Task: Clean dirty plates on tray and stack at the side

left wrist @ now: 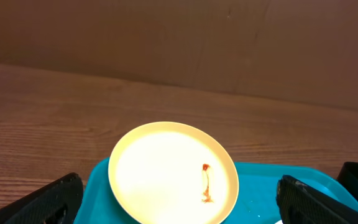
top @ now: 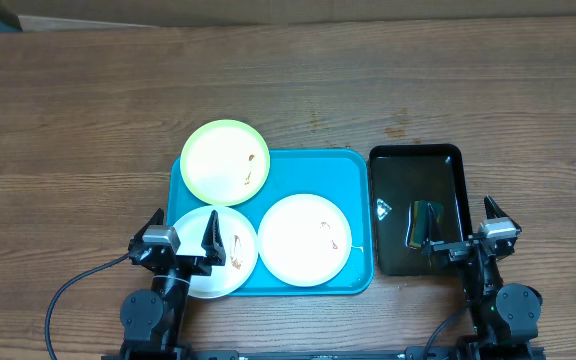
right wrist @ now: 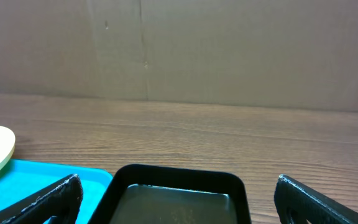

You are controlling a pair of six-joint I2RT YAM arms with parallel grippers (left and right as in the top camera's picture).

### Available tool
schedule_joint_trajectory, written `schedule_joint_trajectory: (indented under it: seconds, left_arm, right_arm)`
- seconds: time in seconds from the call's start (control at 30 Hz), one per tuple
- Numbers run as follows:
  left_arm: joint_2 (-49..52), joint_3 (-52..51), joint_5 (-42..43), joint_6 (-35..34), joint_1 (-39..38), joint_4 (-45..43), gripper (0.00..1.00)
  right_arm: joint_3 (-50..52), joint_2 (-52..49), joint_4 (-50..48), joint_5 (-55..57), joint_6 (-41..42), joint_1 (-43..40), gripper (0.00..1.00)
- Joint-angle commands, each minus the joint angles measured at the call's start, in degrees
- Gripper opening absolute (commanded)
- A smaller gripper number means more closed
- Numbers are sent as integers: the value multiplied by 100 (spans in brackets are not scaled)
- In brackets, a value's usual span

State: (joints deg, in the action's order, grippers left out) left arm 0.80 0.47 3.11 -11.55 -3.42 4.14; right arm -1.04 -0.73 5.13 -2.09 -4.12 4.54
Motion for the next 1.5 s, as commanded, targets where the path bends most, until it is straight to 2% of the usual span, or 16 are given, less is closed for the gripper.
schedule_joint_trajectory:
  seconds: [0.0, 1.47]
  left_arm:
    - [-44, -20, -57, 129, -37, 15, 100]
    - [-44, -20, -57, 129, -37, 15, 100]
  right_arm:
    - [57, 55, -31, 55, -22, 22, 100]
    - [57, 55, -31, 55, -22, 22, 100]
